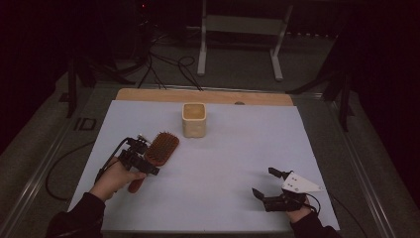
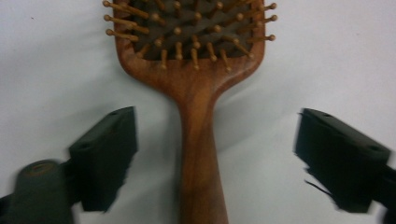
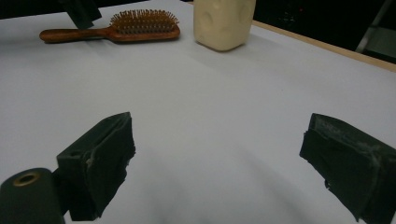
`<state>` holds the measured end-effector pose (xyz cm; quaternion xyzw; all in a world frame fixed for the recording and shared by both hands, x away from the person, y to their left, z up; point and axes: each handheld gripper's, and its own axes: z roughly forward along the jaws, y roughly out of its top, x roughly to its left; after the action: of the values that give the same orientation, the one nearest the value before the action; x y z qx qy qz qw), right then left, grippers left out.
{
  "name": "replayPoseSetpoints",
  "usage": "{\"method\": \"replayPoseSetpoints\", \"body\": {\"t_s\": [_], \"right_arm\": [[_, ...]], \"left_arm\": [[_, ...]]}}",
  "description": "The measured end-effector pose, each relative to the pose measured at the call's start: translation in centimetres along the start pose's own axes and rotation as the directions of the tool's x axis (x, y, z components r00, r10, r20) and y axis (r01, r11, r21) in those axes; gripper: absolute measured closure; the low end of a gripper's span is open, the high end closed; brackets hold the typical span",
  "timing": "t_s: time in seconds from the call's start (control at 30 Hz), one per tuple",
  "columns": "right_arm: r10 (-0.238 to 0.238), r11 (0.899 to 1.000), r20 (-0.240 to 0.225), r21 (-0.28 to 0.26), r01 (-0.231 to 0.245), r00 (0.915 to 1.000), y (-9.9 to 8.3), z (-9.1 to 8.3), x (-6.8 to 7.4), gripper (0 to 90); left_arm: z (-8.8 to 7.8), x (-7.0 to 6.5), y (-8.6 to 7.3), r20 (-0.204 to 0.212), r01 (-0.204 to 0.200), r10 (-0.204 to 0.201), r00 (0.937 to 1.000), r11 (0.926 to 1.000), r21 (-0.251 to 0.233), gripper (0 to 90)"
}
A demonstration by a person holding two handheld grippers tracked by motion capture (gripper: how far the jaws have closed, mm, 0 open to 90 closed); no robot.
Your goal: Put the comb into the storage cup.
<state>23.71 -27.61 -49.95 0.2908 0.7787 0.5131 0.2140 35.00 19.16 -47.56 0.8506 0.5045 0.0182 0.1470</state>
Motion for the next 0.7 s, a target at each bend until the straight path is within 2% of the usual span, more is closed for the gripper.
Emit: {"method": "replayPoseSetpoints", "body": {"t_s": [0.13, 0.2, 0.3, 0.4, 0.7], "right_arm": [[0.003, 1.0, 0.0, 0.002, -0.003, 1.0, 0.0, 0.0, -0.1, 8.4], [-0.003, 1.0, -0.001, -0.003, 0.003, 1.0, 0.0, 0.0, 0.0, 8.4], [0.004, 1.0, 0.0, -0.002, -0.004, 1.0, 0.0, 0.0, -0.1, 8.4], [-0.002, 1.0, 0.001, -0.003, 0.002, 1.0, 0.0, -0.1, 0.0, 8.4], [-0.002, 1.0, 0.005, -0.001, 0.002, 1.0, 0.0, -0.1, 0.0, 8.4]], "left_arm": [[0.6, 0.1, 0.3, -0.009, 0.003, -0.002, 1.0, 0.9995, 0.032, 20.4], [0.9, 0.0, 0.4, -0.028, -0.005, 0.006, 0.9996, 0.9988, 0.049, 24.1], [1.0, 0.0, 0.3, -0.032, -0.027, 0.028, 0.9991, 0.9983, 0.052, 37.1], [1.1, 0.0, 0.3, -0.051, -0.022, 0.025, 0.9984, 0.9977, 0.064, 44.4], [1.6, 0.1, 1.0, -0.078, -0.008, 0.016, 0.9968, 0.9947, 0.102, 52.5]]}}
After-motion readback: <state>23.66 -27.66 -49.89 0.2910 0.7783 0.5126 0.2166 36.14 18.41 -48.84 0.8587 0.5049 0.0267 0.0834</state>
